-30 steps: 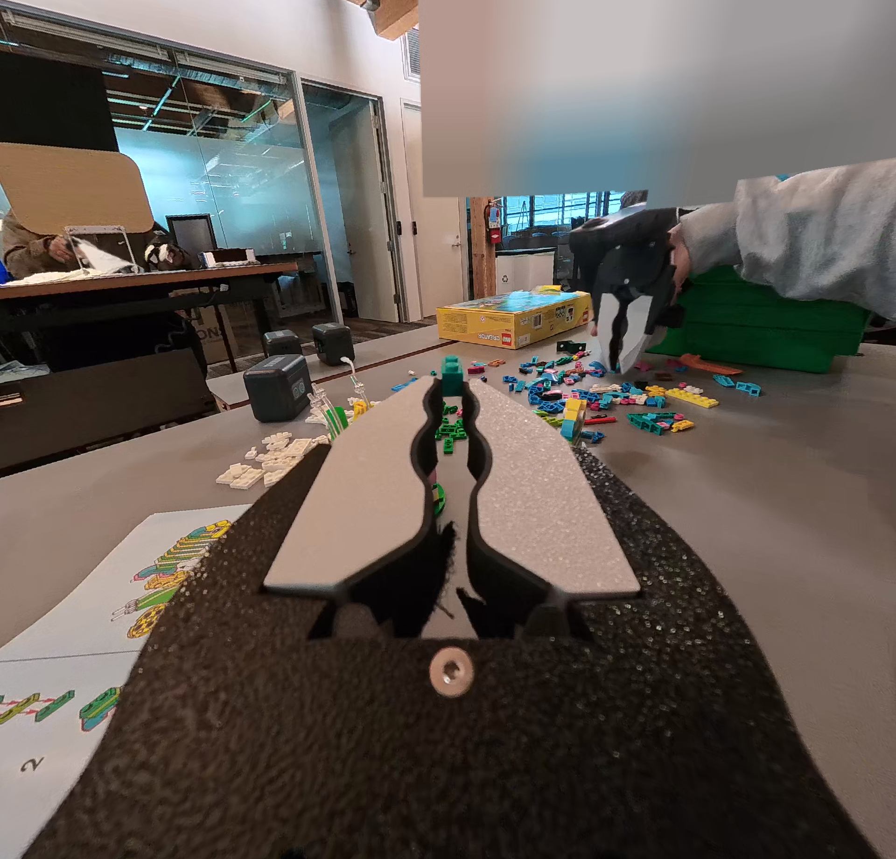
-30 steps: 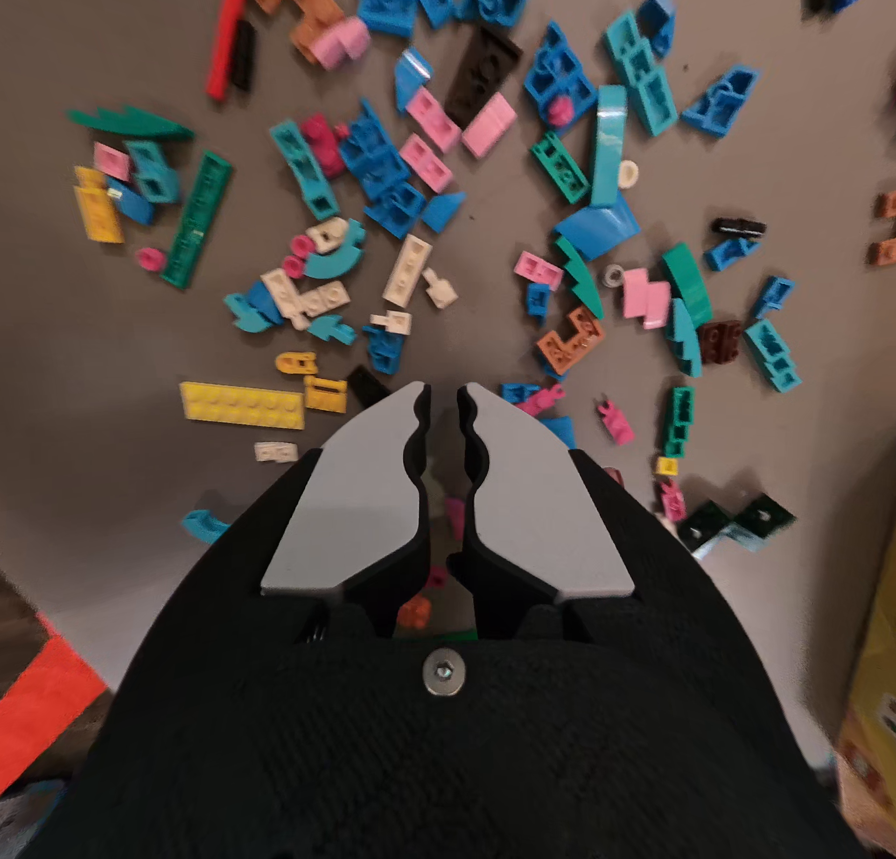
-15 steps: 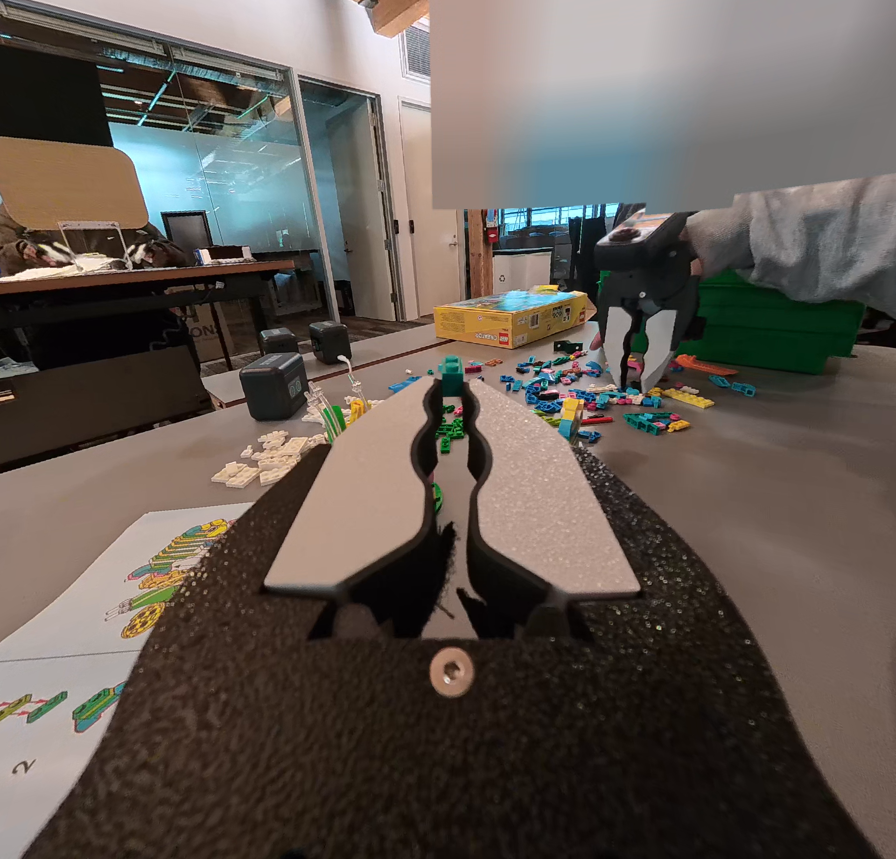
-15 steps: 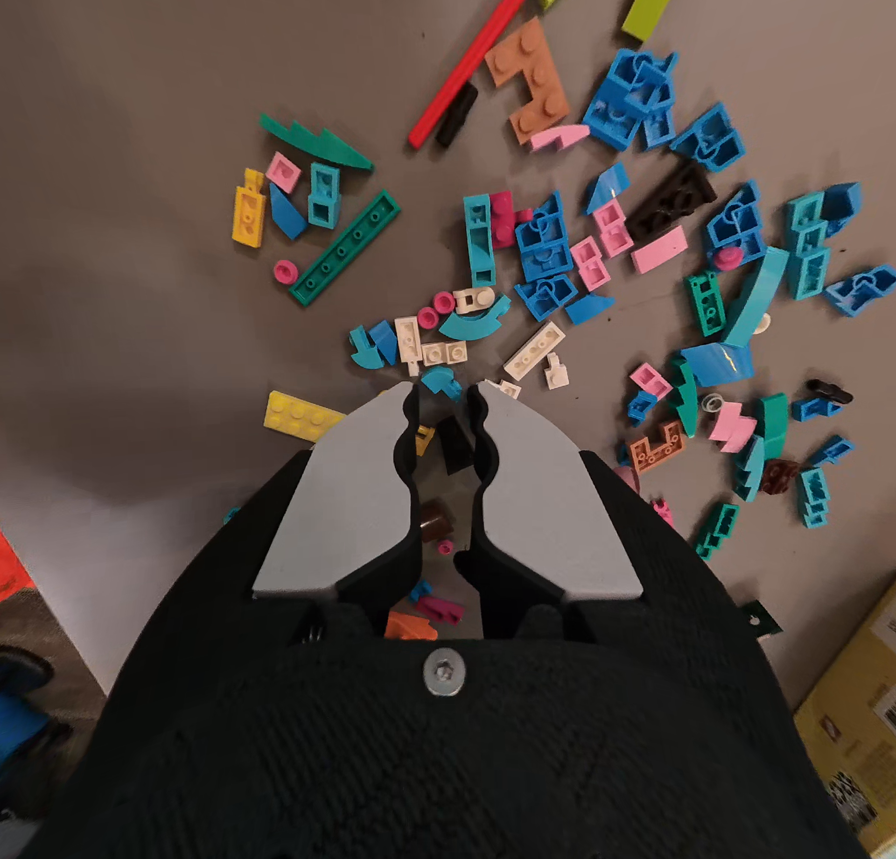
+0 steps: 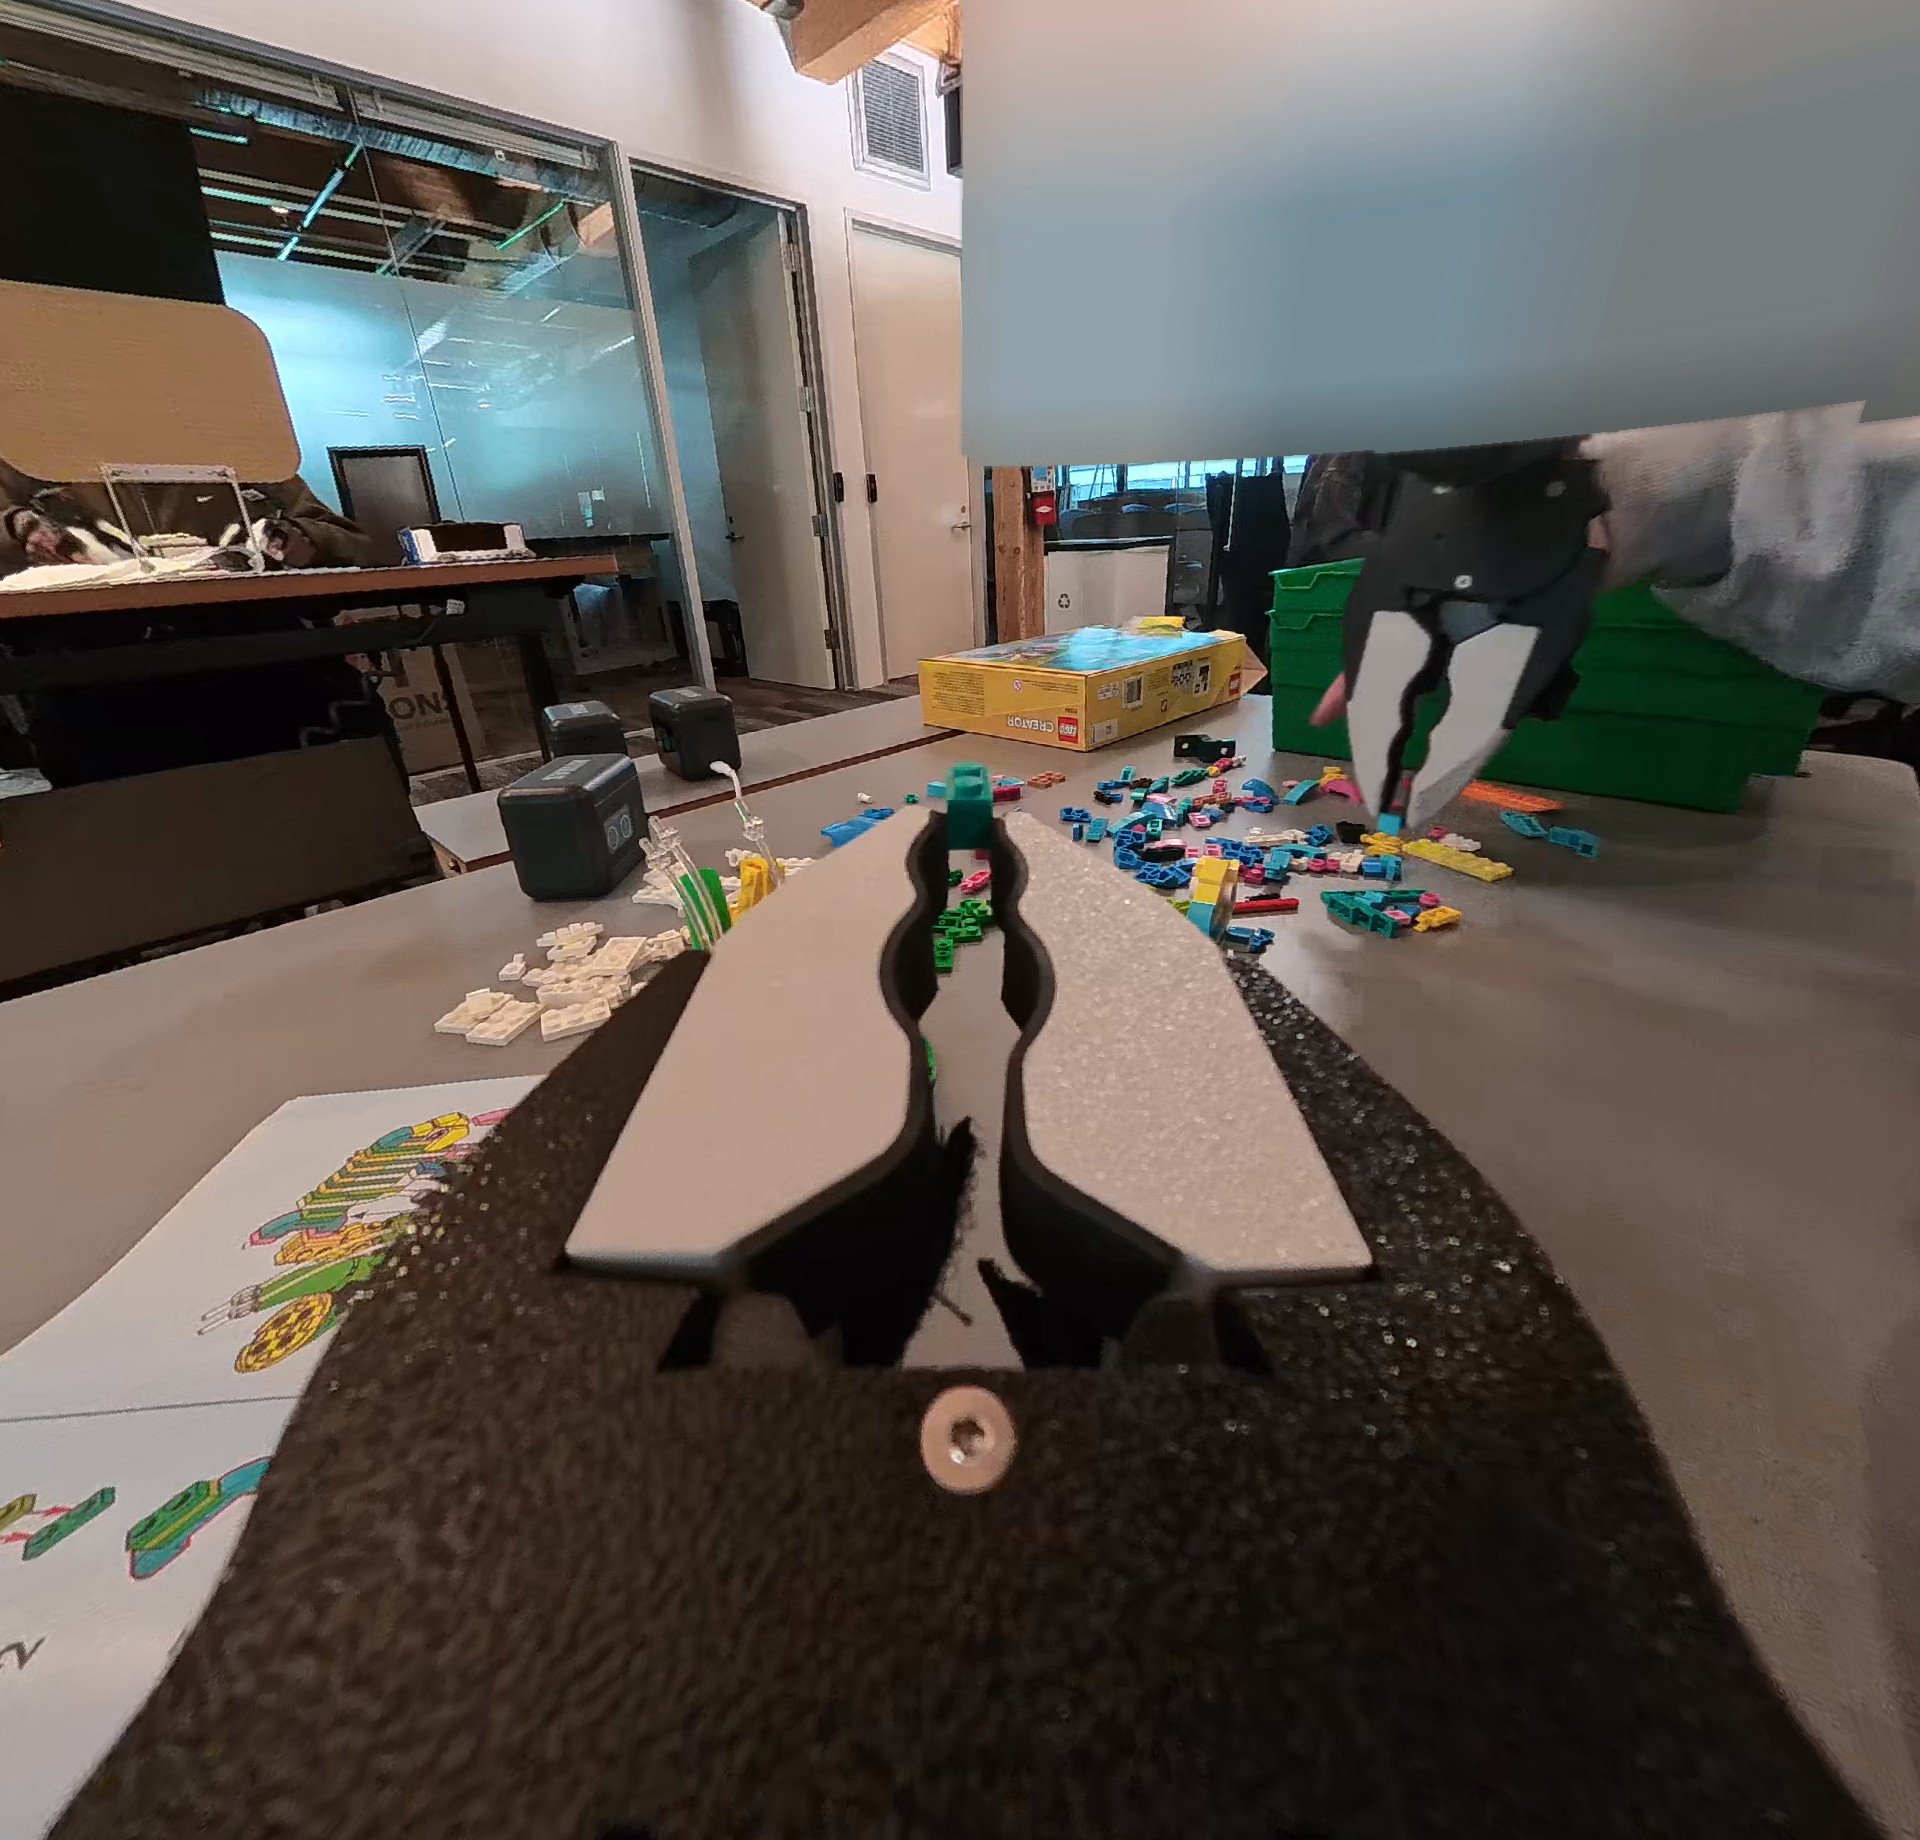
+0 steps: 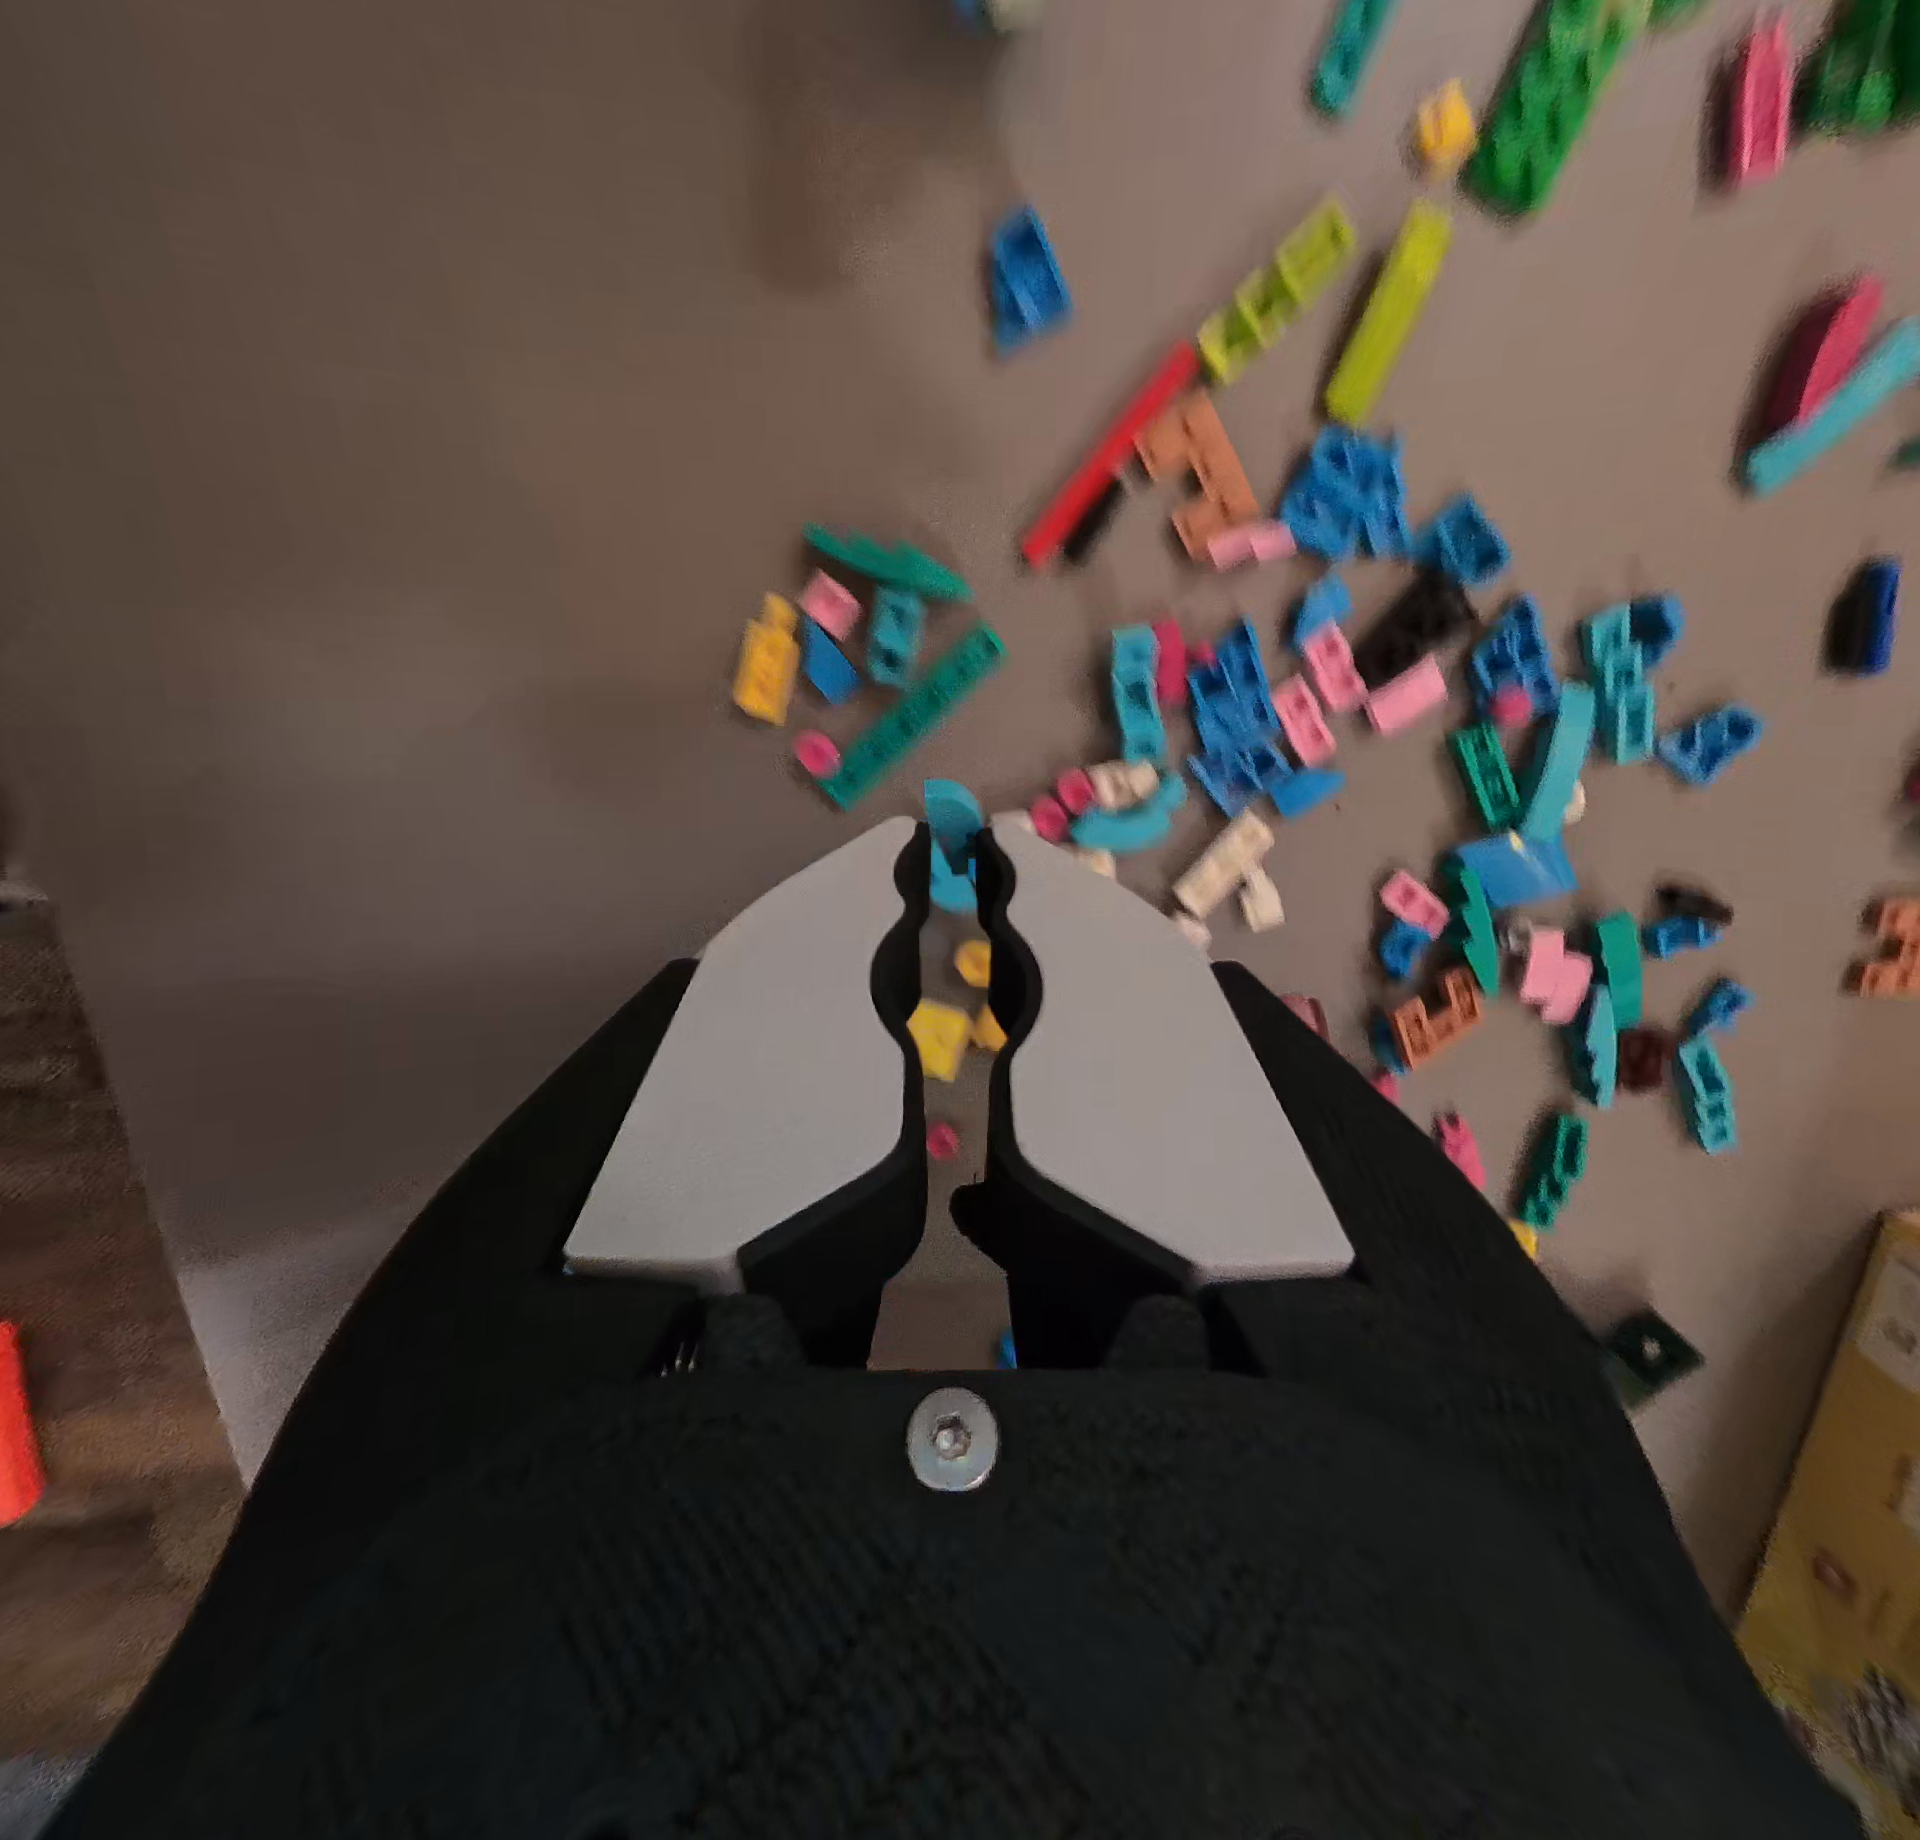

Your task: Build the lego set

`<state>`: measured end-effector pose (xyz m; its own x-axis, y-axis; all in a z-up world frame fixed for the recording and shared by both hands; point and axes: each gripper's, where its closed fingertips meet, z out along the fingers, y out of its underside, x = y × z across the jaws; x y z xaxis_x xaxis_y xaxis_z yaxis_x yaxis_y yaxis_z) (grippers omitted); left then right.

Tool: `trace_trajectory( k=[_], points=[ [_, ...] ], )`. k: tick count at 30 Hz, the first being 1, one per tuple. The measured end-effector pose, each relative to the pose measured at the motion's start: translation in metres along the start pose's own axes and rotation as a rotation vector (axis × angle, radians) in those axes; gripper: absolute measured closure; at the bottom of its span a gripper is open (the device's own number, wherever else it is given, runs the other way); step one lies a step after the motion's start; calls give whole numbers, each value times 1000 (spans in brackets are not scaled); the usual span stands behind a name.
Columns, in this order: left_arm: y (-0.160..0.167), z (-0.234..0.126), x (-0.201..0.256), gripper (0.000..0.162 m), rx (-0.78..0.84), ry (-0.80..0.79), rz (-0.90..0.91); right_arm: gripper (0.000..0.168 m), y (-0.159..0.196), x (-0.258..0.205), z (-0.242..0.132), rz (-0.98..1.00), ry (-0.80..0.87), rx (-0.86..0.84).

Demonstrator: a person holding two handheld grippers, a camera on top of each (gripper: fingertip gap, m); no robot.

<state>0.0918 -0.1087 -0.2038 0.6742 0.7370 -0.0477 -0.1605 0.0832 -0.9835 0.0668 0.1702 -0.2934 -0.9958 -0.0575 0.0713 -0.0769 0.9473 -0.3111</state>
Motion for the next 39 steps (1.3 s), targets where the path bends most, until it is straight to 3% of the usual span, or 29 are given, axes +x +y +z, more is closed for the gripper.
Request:
trace_trajectory(
  k=[5, 12, 15, 19, 22, 28, 39],
  points=[
    [1, 0, 0, 155, -3, 2, -3, 161, -49, -49, 24, -113, -38, 89],
    [2, 0, 0, 155, -7, 5, -12, 157, -62, -61, 42, -49, -72, 131],
    [2, 0, 0, 155, -7, 3, -10, 143, -46, -41, 25, 82, -15, 153],
    [2, 0, -1, 155, -7, 1, -13, 146, 2, -8, 9, 211, 119, 92],
    [2, 0, -1, 155, -8, 1, -10, 148, 23, -2, 10, 257, 119, 83],
    [3, 0, -1, 155, -13, 1, -2, 150, 37, 6, 20, 315, 91, 102],
    [3, 0, 0, 155, -16, 5, 0, 158, 29, 6, 23, 271, 88, 124]
  ],
)
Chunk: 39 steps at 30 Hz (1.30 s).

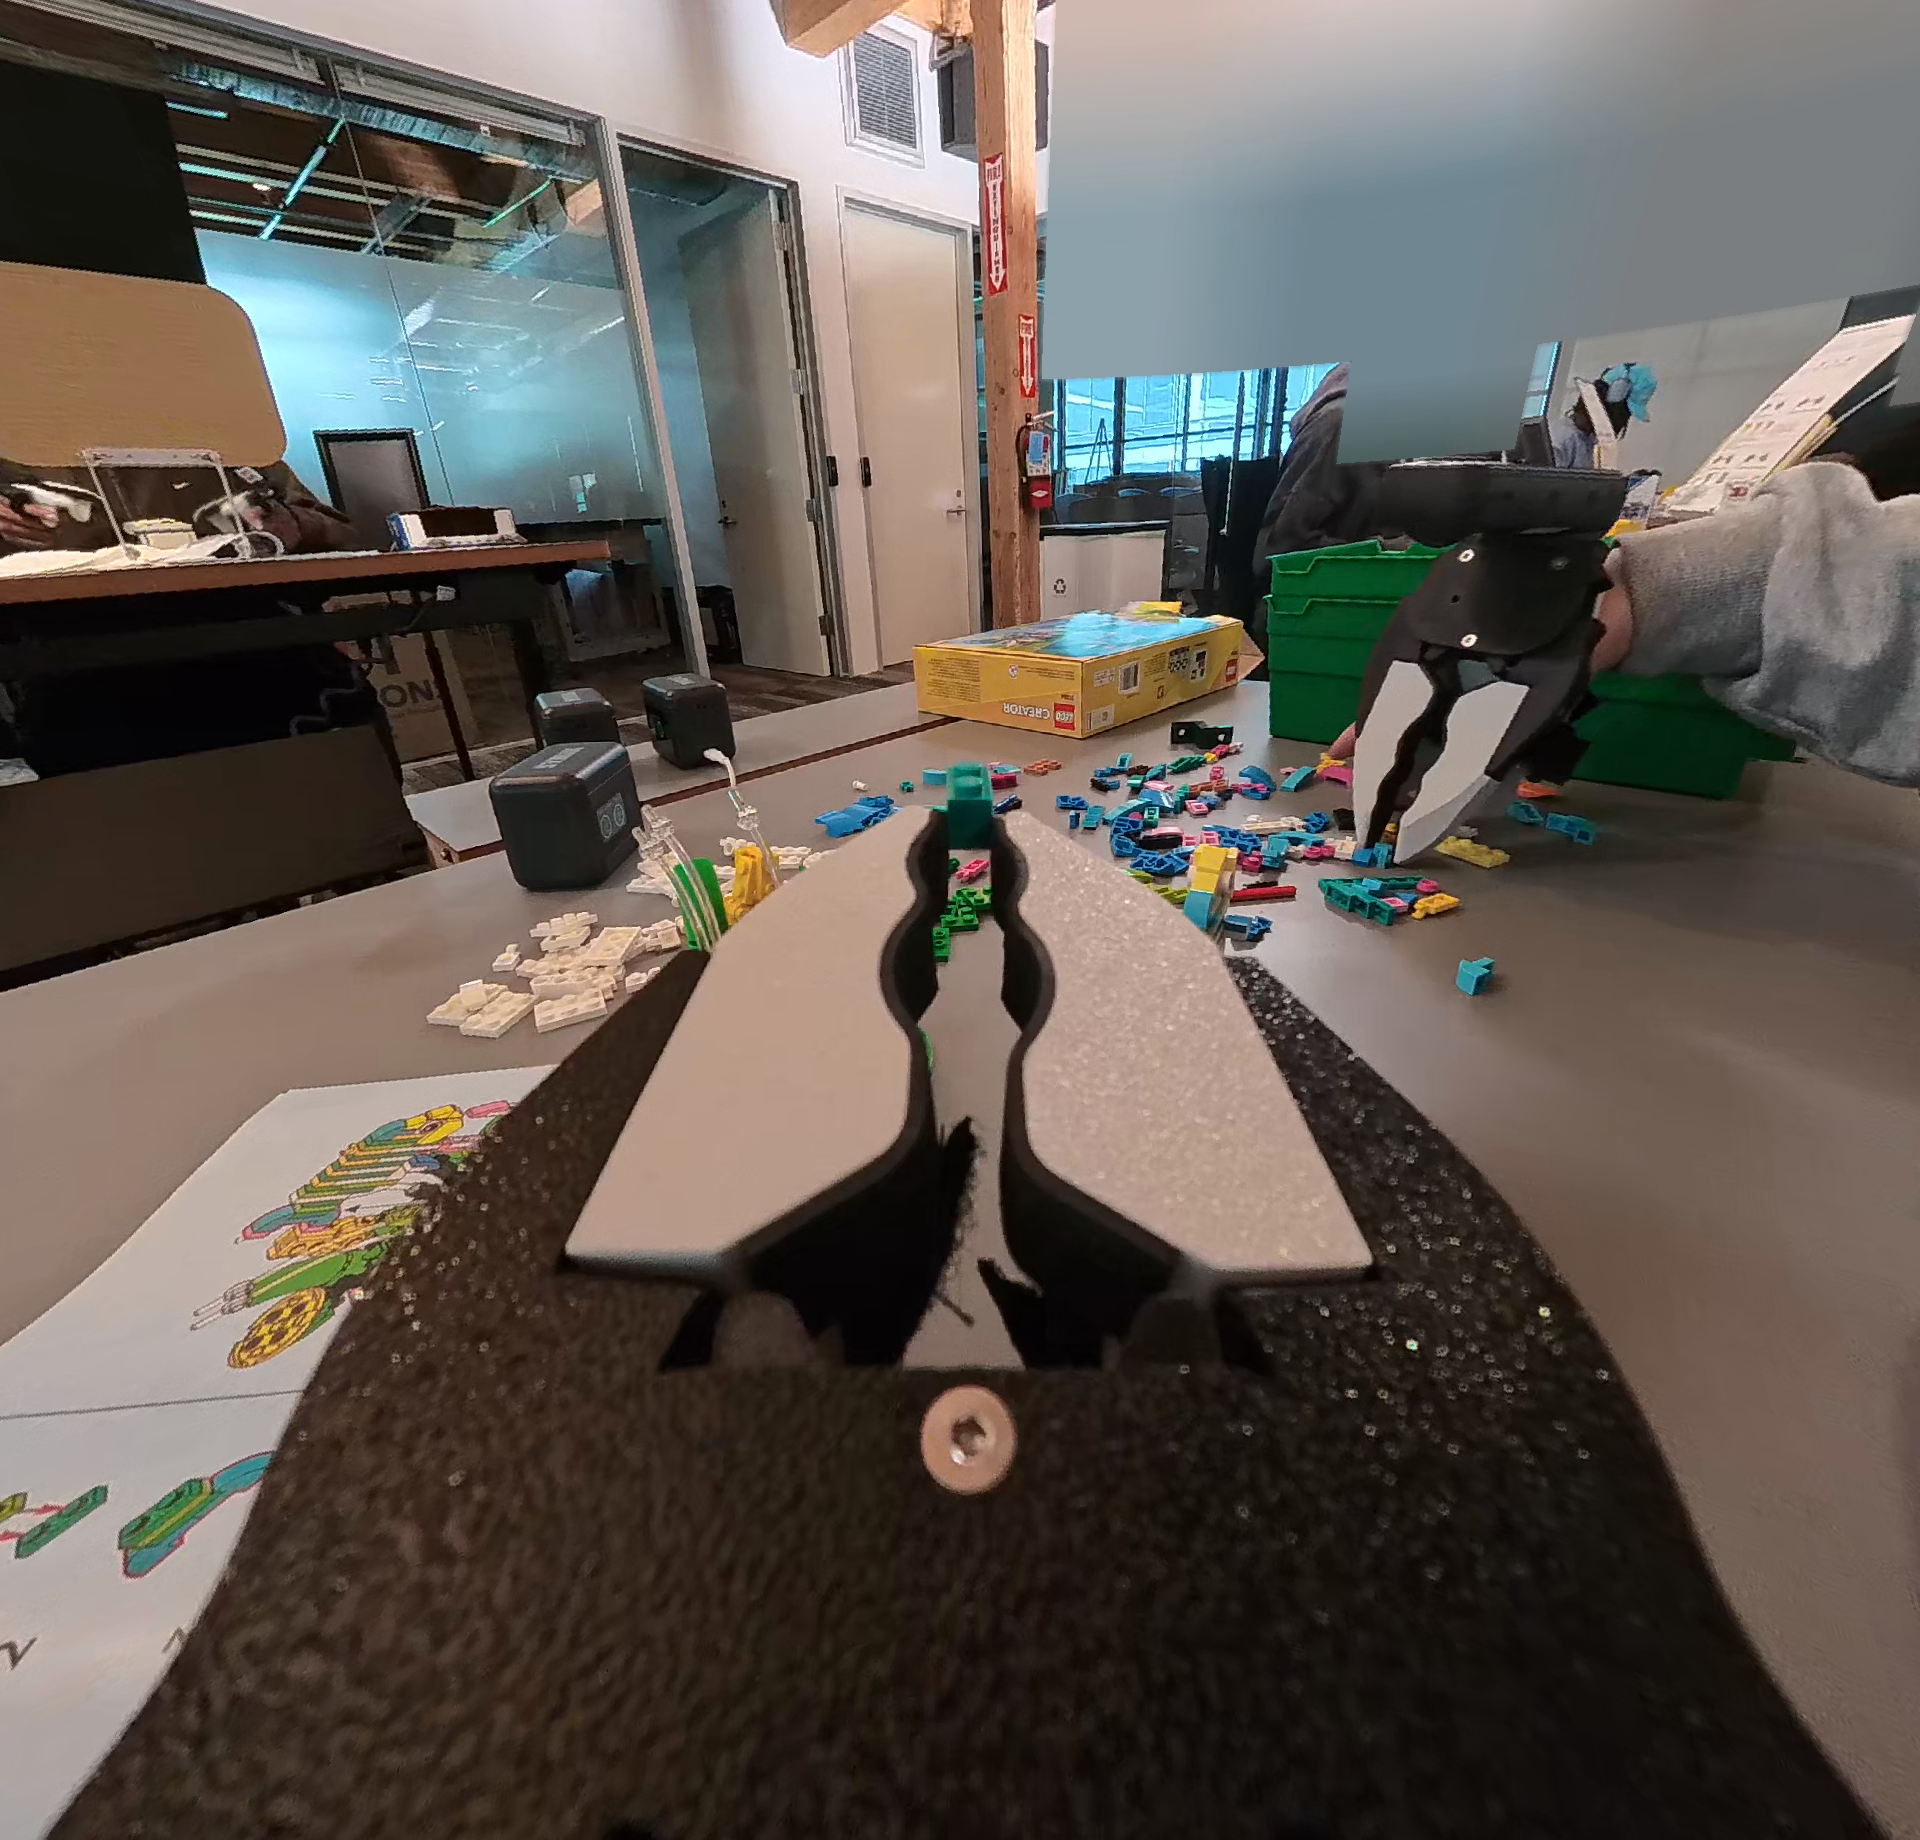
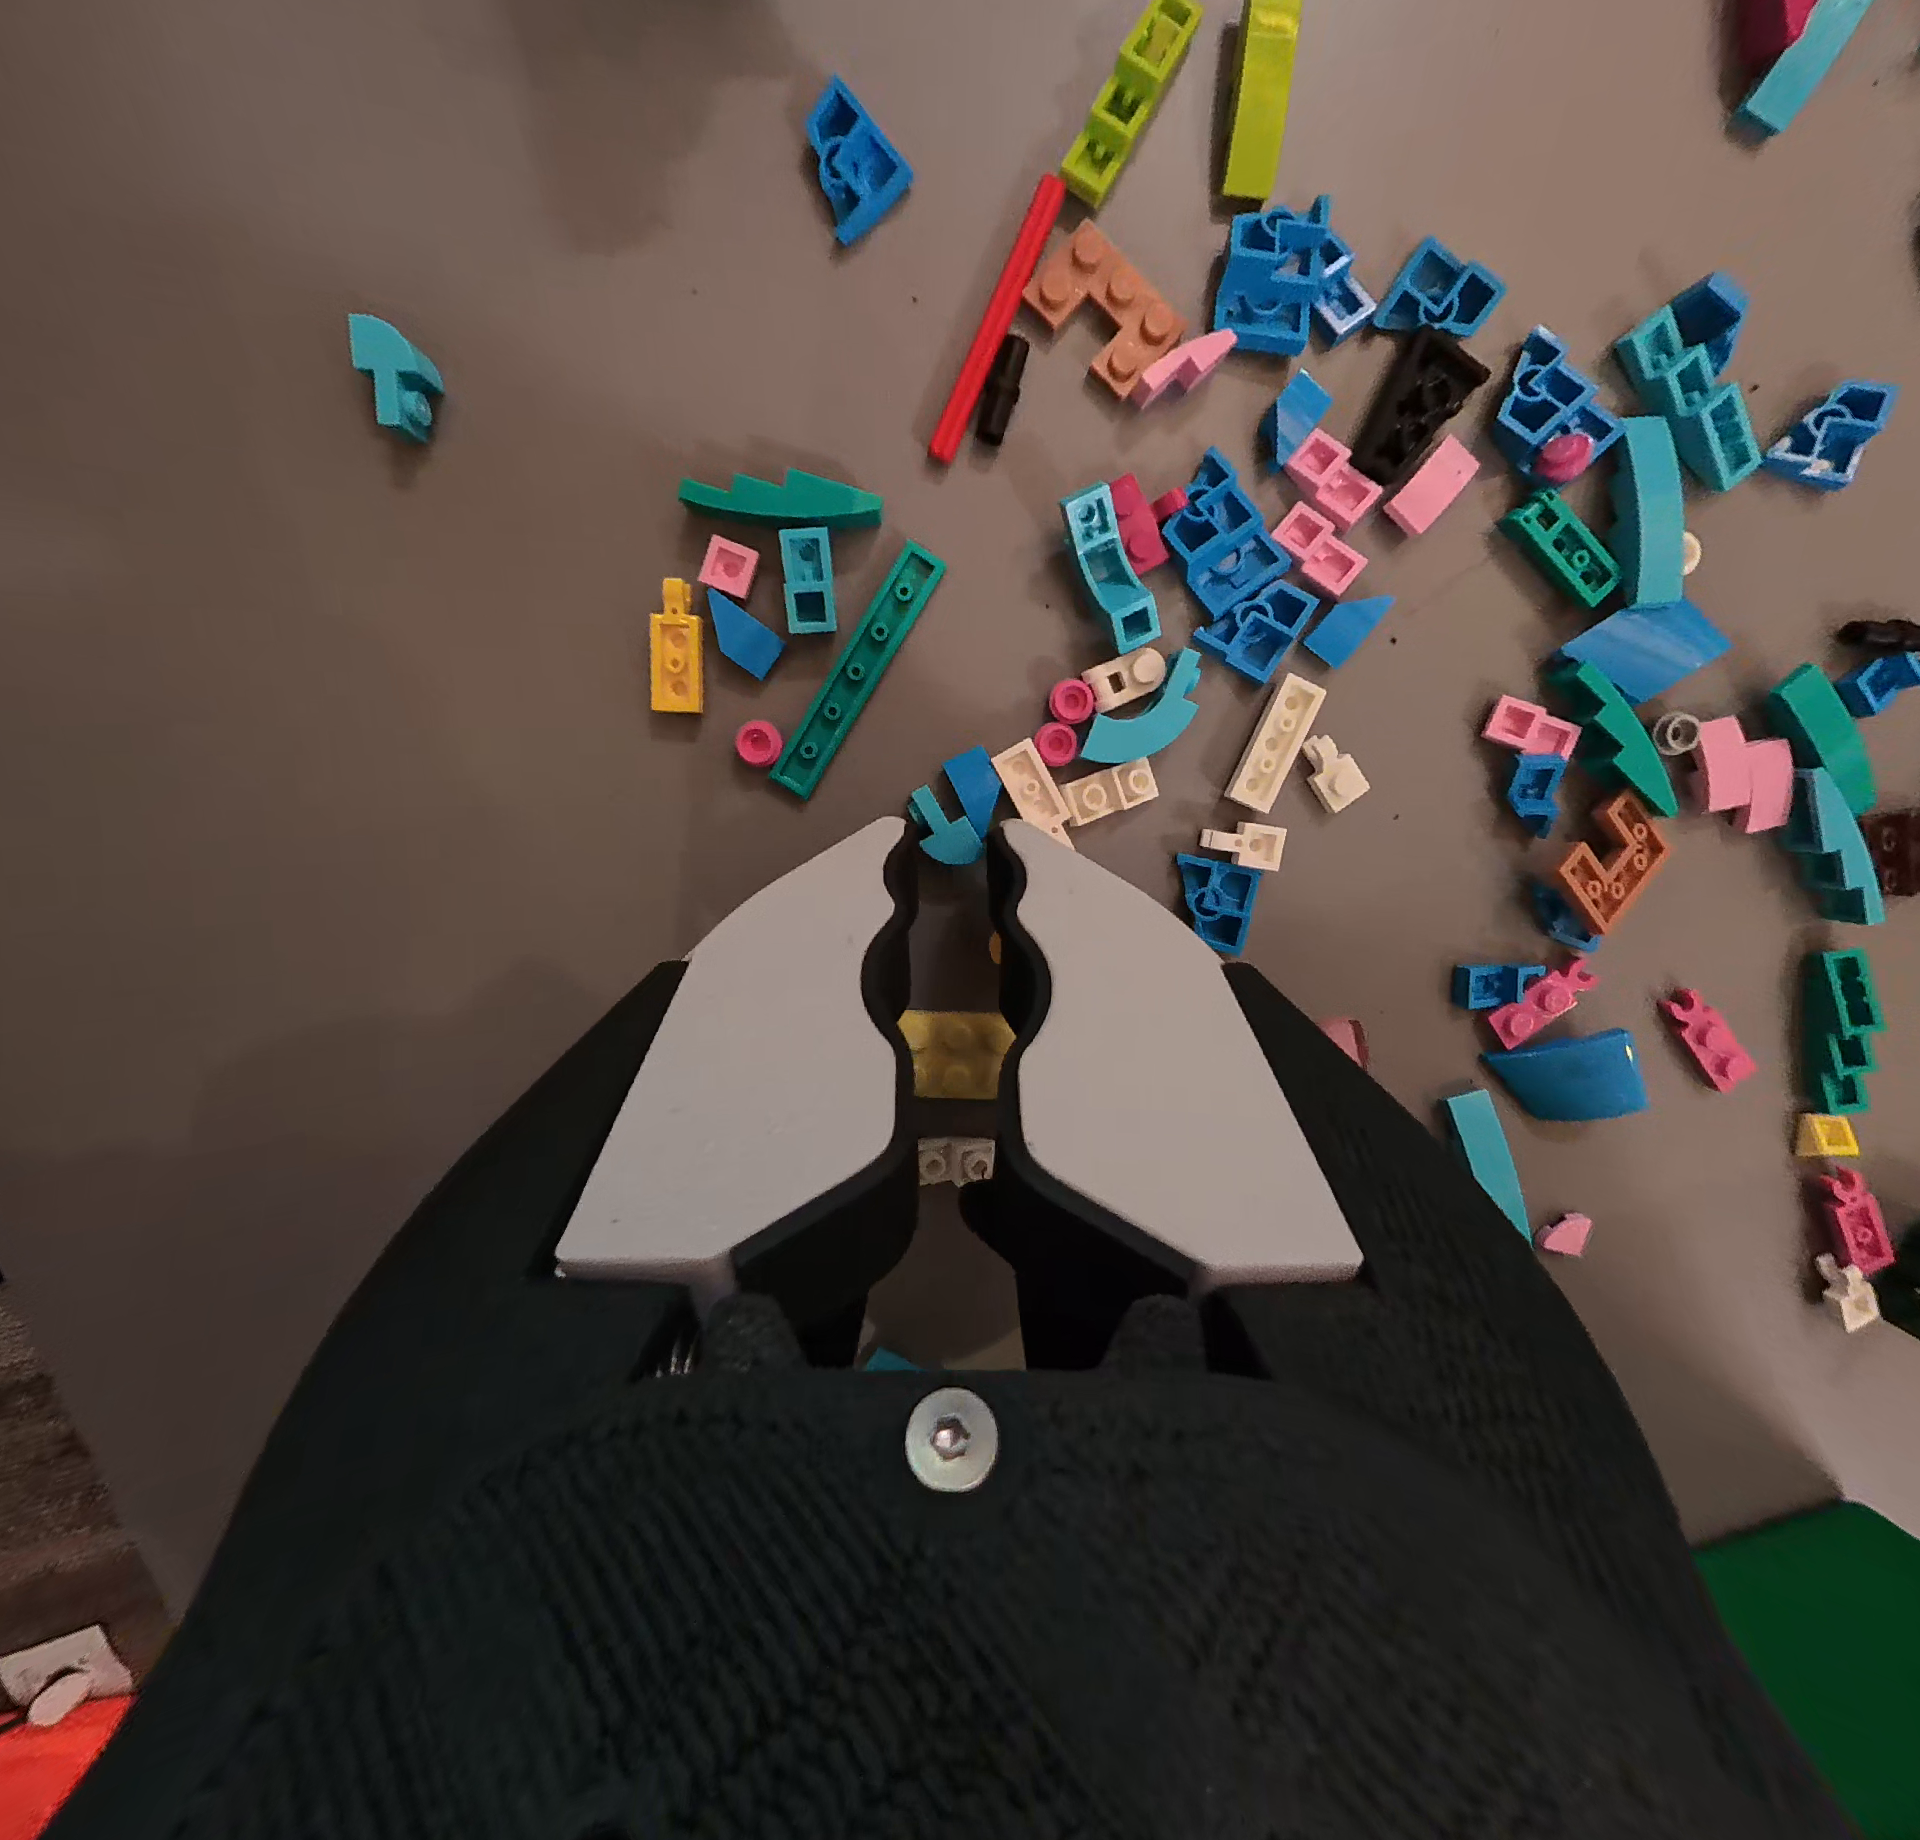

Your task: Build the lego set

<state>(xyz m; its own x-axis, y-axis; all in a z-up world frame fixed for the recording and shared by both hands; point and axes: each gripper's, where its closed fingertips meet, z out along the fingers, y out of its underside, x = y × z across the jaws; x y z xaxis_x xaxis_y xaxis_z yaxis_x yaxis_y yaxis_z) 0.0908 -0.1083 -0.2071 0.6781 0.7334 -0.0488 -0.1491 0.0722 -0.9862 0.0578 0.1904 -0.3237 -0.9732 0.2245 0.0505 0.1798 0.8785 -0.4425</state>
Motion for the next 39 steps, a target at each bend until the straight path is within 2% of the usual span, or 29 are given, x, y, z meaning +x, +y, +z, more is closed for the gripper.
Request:
trace_trajectory(
  k=[8, 13, 19, 22, 28, 31, 35, 39],
  points=[
    [0, 0, 0, 155, 0, 1, -3, 158, -4, -5, -7, -22, 46, 33],
    [1, 1, -1, 155, -2, 2, -8, 158, -29, -16, -14, -93, 105, 108],
    [0, -1, -8, 155, -1, -12, -93, 157, -97, -28, -14, -282, 240, 241],
    [-1, -3, -12, 155, -1, -27, -200, 158, -141, -31, -15, -344, 347, 317],
    [-4, -4, -7, 155, -3, 96, -665, 158, -237, -54, -9, -453, 443, 460],
    [-7, -8, -9, 155, 17, 116, -810, 158, -277, -70, -4, -489, 431, 528],
    [-10, -15, -8, 155, 25, 144, -914, 158, -305, -83, 7, -534, 449, 552],
    [-8, -22, -6, 155, 25, 124, -922, 158, -316, -97, 16, -582, 467, 562]
  ],
)
